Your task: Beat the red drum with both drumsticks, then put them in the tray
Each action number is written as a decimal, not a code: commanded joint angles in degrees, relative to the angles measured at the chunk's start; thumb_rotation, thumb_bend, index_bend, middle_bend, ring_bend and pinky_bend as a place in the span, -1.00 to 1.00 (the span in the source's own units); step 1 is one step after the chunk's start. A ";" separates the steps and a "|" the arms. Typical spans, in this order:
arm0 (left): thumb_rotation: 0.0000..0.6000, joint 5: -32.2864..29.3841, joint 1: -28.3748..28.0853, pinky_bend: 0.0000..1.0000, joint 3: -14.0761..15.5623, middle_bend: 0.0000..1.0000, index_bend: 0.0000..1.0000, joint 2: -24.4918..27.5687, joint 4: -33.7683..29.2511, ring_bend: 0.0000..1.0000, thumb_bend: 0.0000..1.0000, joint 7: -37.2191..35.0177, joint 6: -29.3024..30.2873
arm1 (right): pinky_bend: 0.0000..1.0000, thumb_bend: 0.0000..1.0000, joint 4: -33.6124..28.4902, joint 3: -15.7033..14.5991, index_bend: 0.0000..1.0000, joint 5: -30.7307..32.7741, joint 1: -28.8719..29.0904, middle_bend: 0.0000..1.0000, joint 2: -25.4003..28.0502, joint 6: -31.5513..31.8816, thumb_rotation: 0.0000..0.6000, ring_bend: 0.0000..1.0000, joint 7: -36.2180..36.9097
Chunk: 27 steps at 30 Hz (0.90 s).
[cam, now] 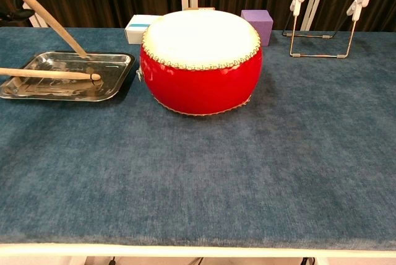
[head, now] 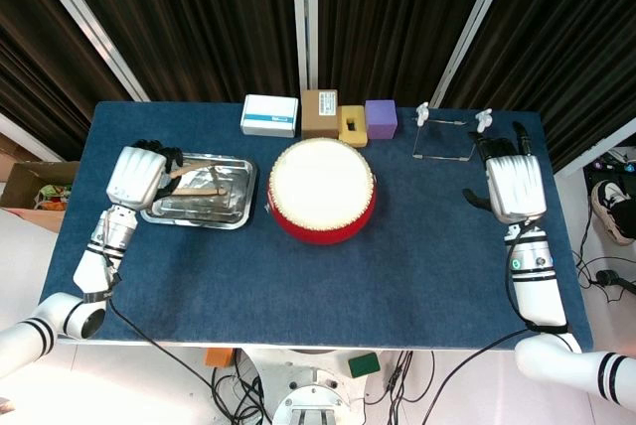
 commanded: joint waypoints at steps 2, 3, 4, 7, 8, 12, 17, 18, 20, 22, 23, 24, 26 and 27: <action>1.00 1.65 -1.44 -0.09 -0.21 0.24 0.24 -4.92 6.38 -0.07 -0.05 -6.04 0.67 | -0.79 -1.00 -0.35 0.24 -0.57 -0.07 -0.03 -0.23 0.08 -0.04 1.00 -0.43 -0.54; 1.00 1.56 -1.53 -0.09 -0.19 0.24 0.24 -5.55 7.23 -0.07 -0.06 -7.09 0.40 | -0.79 -1.00 -0.43 0.31 -0.57 -0.03 -0.05 -0.23 0.09 -0.05 1.00 -0.43 -0.63; 1.00 1.40 -1.60 -0.09 -0.11 0.23 0.23 -6.29 8.34 -0.07 -0.07 -8.38 -0.06 | -0.79 -1.00 -0.50 0.41 -0.57 0.05 -0.07 -0.23 0.12 -0.10 1.00 -0.43 -0.72; 1.00 1.59 -1.56 -0.10 0.15 0.21 0.23 -8.20 11.31 -0.08 -0.13 -11.73 -0.03 | -0.79 -1.00 -0.51 0.64 -0.57 0.29 -0.19 -0.23 0.09 -0.23 1.00 -0.43 -0.65; 1.00 1.65 -1.45 -0.10 0.21 0.20 0.22 -8.82 12.18 -0.08 -0.16 -13.13 0.13 | -0.79 -1.00 -0.47 0.69 -0.57 0.37 -0.23 -0.23 0.06 -0.27 1.00 -0.43 -0.63; 1.00 0.99 -0.86 -0.11 0.23 0.18 0.19 -10.80 14.96 -0.08 -0.23 -19.68 -0.56 | -0.80 -1.00 -0.36 0.88 -0.57 0.57 -0.38 -0.23 -0.05 -0.43 1.00 -0.43 -0.54; 1.00 -2.19 0.07 -0.23 -0.81 0.05 0.10 -11.14 14.40 -0.19 -0.29 -28.56 -4.71 | -0.80 -1.00 -0.75 1.13 -0.58 0.44 -0.56 -0.23 0.06 -0.33 1.00 -0.43 -0.59; 1.00 -2.59 0.23 -0.25 -0.93 0.01 0.07 -11.02 14.21 -0.23 -0.30 -29.78 -5.34 | -0.80 -1.00 -0.84 1.17 -0.58 0.44 -0.60 -0.23 0.10 -0.32 1.00 -0.43 -0.60; 1.00 -2.96 0.61 -0.31 -0.82 -0.10 -0.05 -10.66 14.11 -0.32 -0.35 -31.29 -6.32 | -0.80 -1.00 -1.03 1.21 -0.58 0.44 -0.71 -0.23 0.22 -0.28 1.00 -0.43 -0.75; 1.00 -3.16 0.97 -0.34 -0.78 -0.17 -0.14 -10.64 14.70 -0.38 -0.38 -31.58 -6.44 | -0.80 -1.00 -1.18 1.25 -0.58 0.46 -0.85 -0.23 0.27 -0.20 1.00 -0.43 -0.78; 1.00 -3.29 1.12 -0.35 -0.81 -0.19 -0.19 -10.68 15.00 -0.39 -0.39 -31.48 -6.41 | -0.80 -1.00 -1.23 1.27 -0.58 0.46 -0.91 -0.23 0.28 -0.16 1.00 -0.43 -0.78; 1.00 -3.45 1.25 -0.35 -0.84 -0.20 -0.21 -10.72 15.37 -0.40 -0.39 -31.26 -6.45 | -0.80 -1.00 -1.28 1.27 -0.58 0.42 -0.96 -0.23 0.28 -0.12 1.00 -0.43 -0.79; 1.00 -3.91 1.46 -0.35 -1.01 -0.22 -0.23 -10.66 16.07 -0.41 -0.39 -30.63 -6.68 | -0.80 -1.00 -1.39 1.26 -0.58 0.28 -1.06 -0.23 0.29 -0.06 1.00 -0.43 -0.80; 1.00 -4.16 1.55 -0.35 -1.12 -0.22 -0.23 -10.49 16.13 -0.41 -0.39 -30.36 -6.86 | -0.80 -1.00 -1.44 1.27 -0.58 0.19 -1.09 -0.23 0.31 -0.03 1.00 -0.43 -0.82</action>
